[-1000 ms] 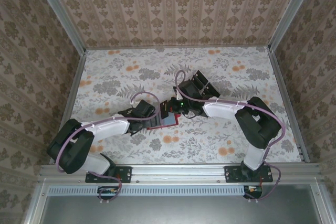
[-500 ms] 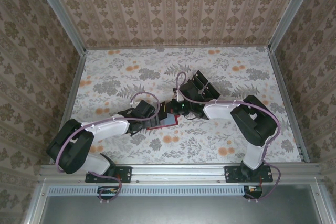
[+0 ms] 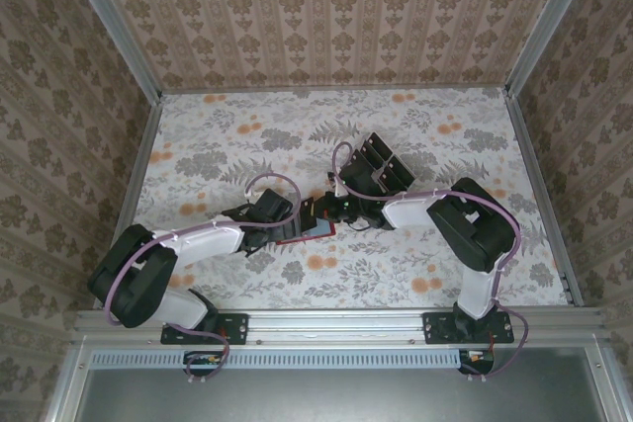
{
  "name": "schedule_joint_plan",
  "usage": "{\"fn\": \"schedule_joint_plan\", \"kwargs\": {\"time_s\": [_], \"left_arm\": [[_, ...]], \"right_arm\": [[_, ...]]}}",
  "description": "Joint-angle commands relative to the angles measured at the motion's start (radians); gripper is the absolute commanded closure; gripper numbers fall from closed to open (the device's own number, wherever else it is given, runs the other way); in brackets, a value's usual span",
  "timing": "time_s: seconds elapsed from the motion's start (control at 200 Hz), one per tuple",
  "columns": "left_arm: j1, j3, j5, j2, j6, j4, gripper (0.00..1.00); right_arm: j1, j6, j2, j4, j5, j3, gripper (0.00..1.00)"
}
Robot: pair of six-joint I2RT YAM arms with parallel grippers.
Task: Put the credit cards into the card holder
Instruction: Insert the credit card into the card slot.
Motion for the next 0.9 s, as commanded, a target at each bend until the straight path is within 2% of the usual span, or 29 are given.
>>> {"fn": "schedule_joint_plan", "kwargs": {"time_s": [0.0,0.895], "left_arm": [[-0.004,-0.037,-0.015,0.007,-0.01,-0.078,0.0],[-0.004,-0.036,-0.013,0.015,-0.01,-0.073,0.0]], "right_arm": [[-0.005,0.016,0.01,0.032,-0.016,-0.021,1.0],[-0.004,0.029,0.035,0.086,-0.044,-0.069,1.0]]}}
